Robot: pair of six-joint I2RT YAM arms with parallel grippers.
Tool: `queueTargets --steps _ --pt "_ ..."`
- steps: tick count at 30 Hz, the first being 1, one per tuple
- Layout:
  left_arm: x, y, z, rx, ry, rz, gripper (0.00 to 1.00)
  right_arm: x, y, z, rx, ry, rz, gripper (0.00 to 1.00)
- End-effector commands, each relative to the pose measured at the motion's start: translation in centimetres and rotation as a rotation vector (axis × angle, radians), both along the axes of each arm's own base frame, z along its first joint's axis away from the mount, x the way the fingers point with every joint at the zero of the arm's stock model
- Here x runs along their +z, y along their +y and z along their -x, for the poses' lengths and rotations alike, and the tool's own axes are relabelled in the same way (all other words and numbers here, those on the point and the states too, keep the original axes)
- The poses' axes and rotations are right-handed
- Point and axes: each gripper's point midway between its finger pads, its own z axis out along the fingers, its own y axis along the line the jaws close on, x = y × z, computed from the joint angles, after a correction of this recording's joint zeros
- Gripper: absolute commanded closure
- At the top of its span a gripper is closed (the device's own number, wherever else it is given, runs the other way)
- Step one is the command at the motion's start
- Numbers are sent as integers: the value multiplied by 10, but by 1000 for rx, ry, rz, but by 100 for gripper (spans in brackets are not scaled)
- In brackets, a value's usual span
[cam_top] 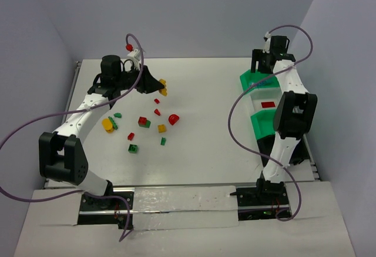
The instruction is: Sort the legos into containers by color
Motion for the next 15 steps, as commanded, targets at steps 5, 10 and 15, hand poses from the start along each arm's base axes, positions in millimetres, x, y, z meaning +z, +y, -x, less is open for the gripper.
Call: queueTargets --steps 5,10,15 --pt "23 -10 5 63 136 188 100 114 149 80 464 -176 -191 12" --pt "13 -3 -9 238 315 237 100 121 249 134 662 -162 -239 11" --pt "9 4 -14 345 414 244 100 132 316 156 727 -159 -274 10"
